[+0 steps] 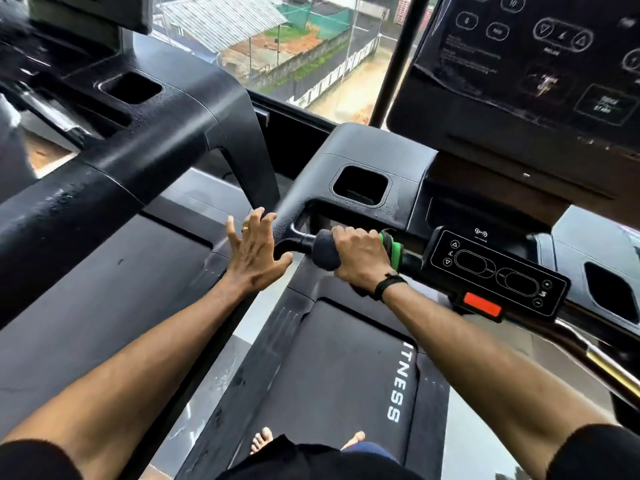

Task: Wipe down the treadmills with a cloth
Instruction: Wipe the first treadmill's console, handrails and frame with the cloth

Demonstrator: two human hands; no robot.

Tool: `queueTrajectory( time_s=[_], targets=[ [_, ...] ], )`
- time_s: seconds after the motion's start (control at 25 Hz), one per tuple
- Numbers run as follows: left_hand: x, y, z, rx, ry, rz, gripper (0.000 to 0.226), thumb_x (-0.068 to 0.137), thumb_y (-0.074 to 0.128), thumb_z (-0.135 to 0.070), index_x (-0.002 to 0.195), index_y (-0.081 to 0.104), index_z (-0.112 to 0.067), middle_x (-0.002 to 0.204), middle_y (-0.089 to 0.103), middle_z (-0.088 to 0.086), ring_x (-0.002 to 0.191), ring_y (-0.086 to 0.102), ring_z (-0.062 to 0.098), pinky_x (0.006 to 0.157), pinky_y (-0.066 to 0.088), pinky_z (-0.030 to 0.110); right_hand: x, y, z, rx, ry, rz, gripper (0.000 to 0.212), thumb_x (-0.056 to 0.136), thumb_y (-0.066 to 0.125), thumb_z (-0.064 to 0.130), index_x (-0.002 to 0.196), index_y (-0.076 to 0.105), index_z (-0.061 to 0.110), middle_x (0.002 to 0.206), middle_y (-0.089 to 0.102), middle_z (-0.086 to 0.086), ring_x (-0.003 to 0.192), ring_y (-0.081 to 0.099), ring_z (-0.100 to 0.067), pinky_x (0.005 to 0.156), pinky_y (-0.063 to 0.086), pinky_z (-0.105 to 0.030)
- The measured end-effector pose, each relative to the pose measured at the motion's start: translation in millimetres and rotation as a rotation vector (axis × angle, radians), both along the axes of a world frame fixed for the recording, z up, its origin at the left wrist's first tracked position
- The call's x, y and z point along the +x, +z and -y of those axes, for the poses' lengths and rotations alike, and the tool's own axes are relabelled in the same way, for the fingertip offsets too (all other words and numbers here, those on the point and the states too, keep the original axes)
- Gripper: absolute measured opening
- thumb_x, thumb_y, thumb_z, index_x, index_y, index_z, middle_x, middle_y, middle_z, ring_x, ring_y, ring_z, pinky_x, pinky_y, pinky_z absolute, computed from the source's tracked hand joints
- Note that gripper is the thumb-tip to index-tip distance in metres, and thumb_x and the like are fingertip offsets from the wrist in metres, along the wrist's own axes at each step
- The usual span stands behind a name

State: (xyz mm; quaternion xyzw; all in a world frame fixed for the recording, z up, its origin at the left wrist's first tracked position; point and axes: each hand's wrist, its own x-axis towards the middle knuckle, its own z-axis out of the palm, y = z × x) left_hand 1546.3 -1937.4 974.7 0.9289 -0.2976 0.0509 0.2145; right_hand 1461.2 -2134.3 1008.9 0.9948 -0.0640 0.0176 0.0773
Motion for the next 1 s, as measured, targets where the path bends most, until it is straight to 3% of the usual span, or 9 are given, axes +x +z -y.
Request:
queueTrajectory(
  time_s=[0.24,0.44,0.64,0.8,1.0],
  targets=[
    [-5.5,-1.2,-0.9,0.031,0.004,0.002,0.085,0.067,0.055,-0.050,0.139,0.035,-0.010,0.146,0.034,0.014,0.138,0.034,0.030,0.116,-0.007,0.056,-47.5,10.6,48.7,-0.043,-0.064,0.016,0.050,0.070,0.072,0.036,0.112,0.055,0.016,0.096,0.065,-0.004,0.088,0.064,-0.030,0.078,0.044,-0.041],
    [-8.5,-0.4,-1.2,0.008,-0.023,0.022,0.085,0.070,0.048,-0.057,0.141,0.035,-0.011,0.148,0.034,0.012,0.140,0.034,0.029,0.116,-0.008,0.052,-49.9,11.4,53.1,-0.066,-0.091,0.024,0.054,0.069,0.073,0.046,0.109,0.056,0.015,0.095,0.067,-0.006,0.087,0.065,-0.030,0.081,0.046,-0.042],
    [-8.6,2.3,3.3,-0.057,-0.070,0.054,0.079,0.082,0.039,-0.063,0.139,0.033,-0.010,0.145,0.037,0.011,0.133,0.043,0.030,0.116,0.001,0.055,-27.2,25.5,53.7,0.016,-0.099,-0.162,0.064,0.063,0.070,0.067,0.102,0.057,0.018,0.096,0.070,-0.009,0.090,0.068,-0.033,0.072,0.045,-0.036],
    [-5.5,0.2,4.6,-0.082,-0.083,0.042,0.080,0.085,0.038,-0.066,0.140,0.032,-0.009,0.145,0.038,0.011,0.132,0.044,0.028,0.116,0.001,0.053,-14.2,29.5,47.3,0.046,-0.094,-0.247,0.067,0.063,0.071,0.067,0.105,0.061,0.017,0.102,0.070,-0.010,0.093,0.067,-0.033,0.076,0.048,-0.037],
    [-5.7,-0.8,5.9,-0.064,-0.112,0.042,0.080,0.087,0.035,-0.067,0.141,0.032,-0.008,0.147,0.037,0.010,0.136,0.042,0.026,0.117,0.002,0.053,0.8,21.8,24.6,0.047,-0.062,-0.161,0.062,0.066,0.068,0.066,0.101,0.062,0.015,0.097,0.070,-0.010,0.089,0.068,-0.032,0.074,0.049,-0.036]
  ],
)
